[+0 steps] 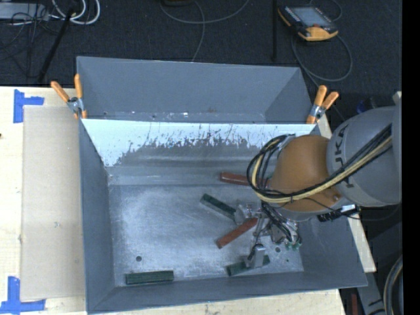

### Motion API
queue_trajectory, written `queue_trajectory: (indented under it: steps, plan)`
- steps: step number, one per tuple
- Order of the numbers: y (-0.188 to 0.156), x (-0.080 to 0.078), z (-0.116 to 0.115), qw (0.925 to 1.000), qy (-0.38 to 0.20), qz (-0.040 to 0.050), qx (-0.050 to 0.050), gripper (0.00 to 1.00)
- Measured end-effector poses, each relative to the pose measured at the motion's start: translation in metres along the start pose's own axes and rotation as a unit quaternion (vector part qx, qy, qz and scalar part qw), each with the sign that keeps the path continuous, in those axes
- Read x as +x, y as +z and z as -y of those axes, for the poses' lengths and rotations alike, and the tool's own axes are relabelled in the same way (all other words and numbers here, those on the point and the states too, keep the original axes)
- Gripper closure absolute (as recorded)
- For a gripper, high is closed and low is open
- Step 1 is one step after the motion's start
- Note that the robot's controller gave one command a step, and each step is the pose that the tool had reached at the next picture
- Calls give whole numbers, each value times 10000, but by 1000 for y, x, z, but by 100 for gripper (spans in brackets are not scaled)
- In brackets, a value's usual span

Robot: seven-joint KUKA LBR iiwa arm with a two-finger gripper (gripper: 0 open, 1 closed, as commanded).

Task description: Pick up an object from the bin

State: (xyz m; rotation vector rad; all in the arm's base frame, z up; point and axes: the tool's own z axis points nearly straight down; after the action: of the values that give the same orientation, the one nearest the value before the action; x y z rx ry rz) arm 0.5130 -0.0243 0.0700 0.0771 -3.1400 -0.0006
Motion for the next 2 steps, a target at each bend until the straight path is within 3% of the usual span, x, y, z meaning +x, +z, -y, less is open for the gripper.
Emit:
queue_trajectory:
  steps: [1, 2]
  plan:
    - [-1, -63, 27, 9977, -670, 30, 9, 0]
    - [-3, -63, 26, 9977, -672, 48, 9, 100]
